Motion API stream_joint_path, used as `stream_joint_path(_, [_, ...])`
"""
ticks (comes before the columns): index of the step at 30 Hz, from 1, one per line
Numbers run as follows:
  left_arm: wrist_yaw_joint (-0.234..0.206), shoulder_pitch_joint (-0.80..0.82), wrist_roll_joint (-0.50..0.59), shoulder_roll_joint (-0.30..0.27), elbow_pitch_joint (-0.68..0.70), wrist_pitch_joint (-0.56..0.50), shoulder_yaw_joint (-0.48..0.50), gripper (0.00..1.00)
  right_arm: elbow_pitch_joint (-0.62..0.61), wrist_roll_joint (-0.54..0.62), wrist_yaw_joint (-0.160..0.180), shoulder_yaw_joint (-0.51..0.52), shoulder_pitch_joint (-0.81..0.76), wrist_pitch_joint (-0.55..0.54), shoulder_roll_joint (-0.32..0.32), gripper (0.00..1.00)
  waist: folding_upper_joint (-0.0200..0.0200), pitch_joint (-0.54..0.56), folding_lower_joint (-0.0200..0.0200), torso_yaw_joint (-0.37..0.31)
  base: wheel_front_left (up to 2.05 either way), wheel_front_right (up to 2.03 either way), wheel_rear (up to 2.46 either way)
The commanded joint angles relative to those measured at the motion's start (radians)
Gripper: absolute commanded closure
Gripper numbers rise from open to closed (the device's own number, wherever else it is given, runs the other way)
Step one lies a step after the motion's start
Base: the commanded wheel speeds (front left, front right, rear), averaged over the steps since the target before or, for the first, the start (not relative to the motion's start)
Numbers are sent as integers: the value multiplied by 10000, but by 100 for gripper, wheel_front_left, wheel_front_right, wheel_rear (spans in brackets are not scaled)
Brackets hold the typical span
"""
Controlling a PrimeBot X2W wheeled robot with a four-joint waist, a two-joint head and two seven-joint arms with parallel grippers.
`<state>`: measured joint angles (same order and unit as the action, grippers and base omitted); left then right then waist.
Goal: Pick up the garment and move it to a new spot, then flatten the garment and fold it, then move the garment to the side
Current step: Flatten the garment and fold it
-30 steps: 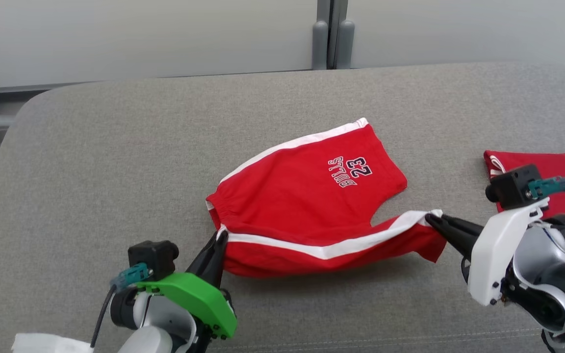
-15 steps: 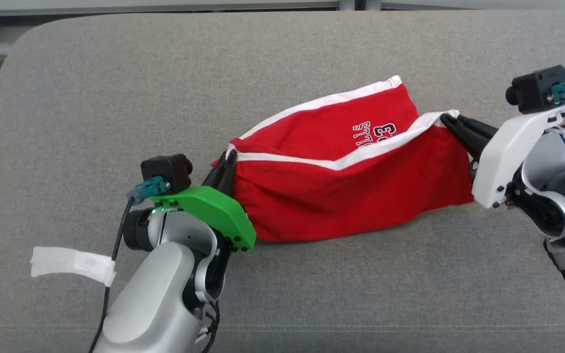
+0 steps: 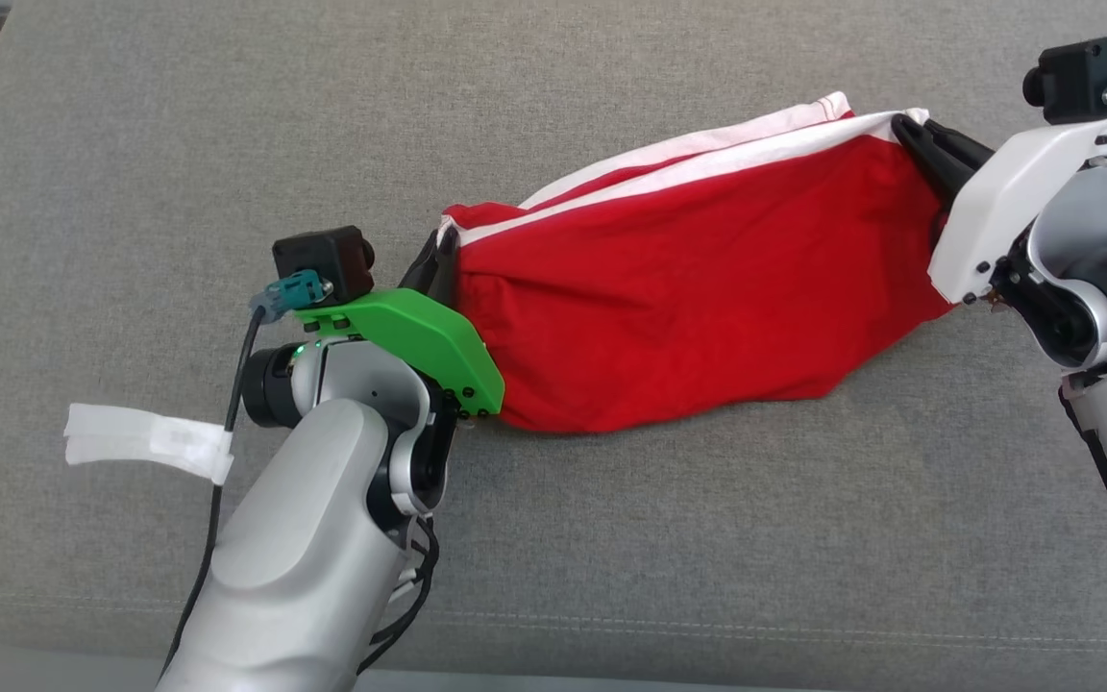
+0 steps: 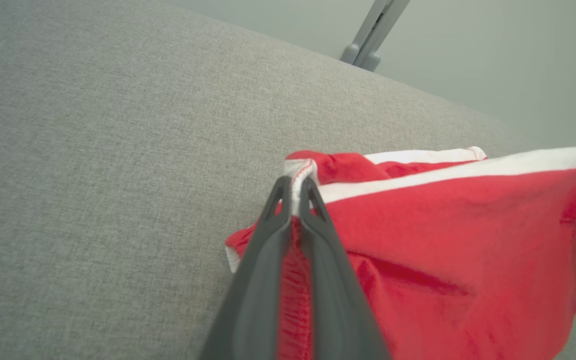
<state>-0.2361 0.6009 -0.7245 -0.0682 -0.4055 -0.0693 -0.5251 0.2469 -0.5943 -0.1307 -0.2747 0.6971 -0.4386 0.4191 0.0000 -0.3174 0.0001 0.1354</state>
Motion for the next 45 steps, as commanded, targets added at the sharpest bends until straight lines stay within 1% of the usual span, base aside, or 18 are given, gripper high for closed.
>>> stream_joint_path(1, [-1,257,-44,38,-106,64,15,100,172,77,1,-7,202,159,-61,100,0,-109,-1,21,0,0,0])
stream_joint_path(4, [-22,551,-100,55,-394,111,9,100,631,114,1,-83,560,369,-177,100,0,-222,-1,21,0,0,0])
stream_joint_path(6, [-81,910,89,67,-687,286,-51,100,1047,195,1,-153,936,658,-270,100,0,-365,-1,23,0,0,0])
stream_joint_path(12, [-79,1370,-137,124,-1286,459,-132,100,1936,290,1,-432,1396,1133,-436,100,0,-585,-1,44,0,0,0])
stream_joint_path(21, [76,1768,-509,150,-1980,838,-341,100,2844,212,1,-747,1896,1734,-565,100,0,-775,-1,86,0,0,0])
stream_joint_path(22, [89,1788,-534,151,-2036,900,-371,90,2934,200,1,-765,1940,1809,-578,100,0,-781,-1,99,0,0,0])
stream_joint_path(23, [97,1809,-554,151,-2086,911,-402,34,3019,193,1,-785,1981,1891,-581,89,0,-787,-1,114,0,0,0])
stream_joint_path(24, [92,1840,-597,153,-2145,982,-420,0,3096,182,1,-837,2011,1965,-605,12,0,-788,-1,130,0,0,0])
stream_joint_path(25, [82,1872,-643,151,-2195,1011,-451,0,3161,165,1,-859,2059,2070,-636,0,0,-789,-1,145,0,0,0])
stream_joint_path(28, [122,1976,-737,155,-2284,1141,-597,0,3323,155,1,-943,2217,2378,-676,0,0,-766,-1,177,0,0,0])
stream_joint_path(34, [201,2052,-901,156,-2423,1784,-684,0,3642,147,1,-1103,2443,3014,-736,0,0,-595,-1,214,0,0,0])
stream_joint_path(37, [252,2063,-894,157,-2477,2194,-646,0,3809,77,1,-1166,2453,3109,-738,0,0,-415,-1,219,0,0,0])
stream_joint_path(42, [172,1837,-428,-123,-2262,2996,-616,0,4002,95,1,-1089,2195,3238,-723,0,0,44,-1,181,0,0,0])
stream_joint_path(45, [128,1484,-408,-174,-2052,3169,-451,0,4130,148,1,-953,1989,3343,-800,0,0,278,-1,156,0,0,0])
